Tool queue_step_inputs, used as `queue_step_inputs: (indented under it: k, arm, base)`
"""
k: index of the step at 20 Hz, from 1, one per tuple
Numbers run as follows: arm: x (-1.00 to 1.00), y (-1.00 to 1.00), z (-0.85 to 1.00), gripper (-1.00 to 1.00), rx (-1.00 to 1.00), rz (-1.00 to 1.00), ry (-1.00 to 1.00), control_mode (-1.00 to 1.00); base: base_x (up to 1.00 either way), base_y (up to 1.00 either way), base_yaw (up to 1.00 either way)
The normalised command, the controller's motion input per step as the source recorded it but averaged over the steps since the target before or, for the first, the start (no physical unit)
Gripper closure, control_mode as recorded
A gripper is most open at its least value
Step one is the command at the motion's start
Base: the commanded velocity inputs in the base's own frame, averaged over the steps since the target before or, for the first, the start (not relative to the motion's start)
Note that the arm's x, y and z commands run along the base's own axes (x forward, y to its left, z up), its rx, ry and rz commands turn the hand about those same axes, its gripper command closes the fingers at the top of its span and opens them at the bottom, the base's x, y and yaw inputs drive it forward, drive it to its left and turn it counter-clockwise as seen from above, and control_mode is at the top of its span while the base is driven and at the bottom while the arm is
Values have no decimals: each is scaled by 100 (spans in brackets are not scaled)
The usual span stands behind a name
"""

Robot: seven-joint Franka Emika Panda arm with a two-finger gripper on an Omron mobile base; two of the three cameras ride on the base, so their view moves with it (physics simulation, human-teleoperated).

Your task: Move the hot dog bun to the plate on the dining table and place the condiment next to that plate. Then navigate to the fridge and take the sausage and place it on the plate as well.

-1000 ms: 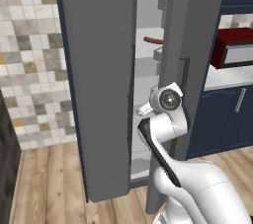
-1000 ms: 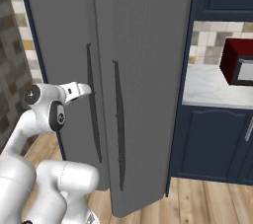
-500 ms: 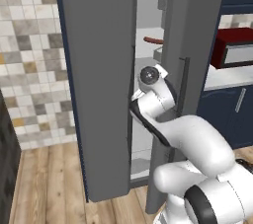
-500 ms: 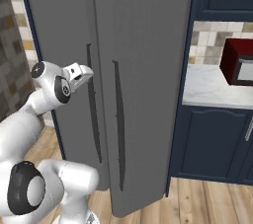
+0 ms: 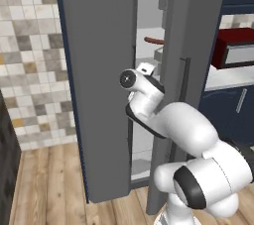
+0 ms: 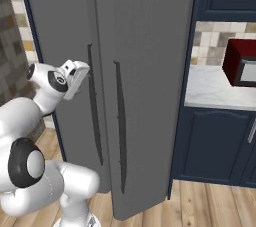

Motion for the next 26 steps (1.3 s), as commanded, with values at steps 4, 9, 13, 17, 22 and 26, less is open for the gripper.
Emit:
queue_step_inputs:
  k: [4, 9, 13, 17, 22, 26]
  arm:
    - [39, -12, 0, -100, -14, 0, 2, -100]
    - [17, -16, 0, -100, -9, -1, 1, -100]
    - [0, -31, 0, -100, -3, -6, 2, -100]
    - [0, -34, 0, -100, 0, -7, 2, -100]
    - [-2, -36, 0, -100, -1, -7, 2, -100]
    - [-27, -28, 0, -100, -2, -10, 0, -100]
  base:
    - [0, 0, 0]
    - [0, 0, 0]
    - [0, 0, 0]
    - [0, 0, 0]
    - [0, 0, 0]
    - [0, 0, 0]
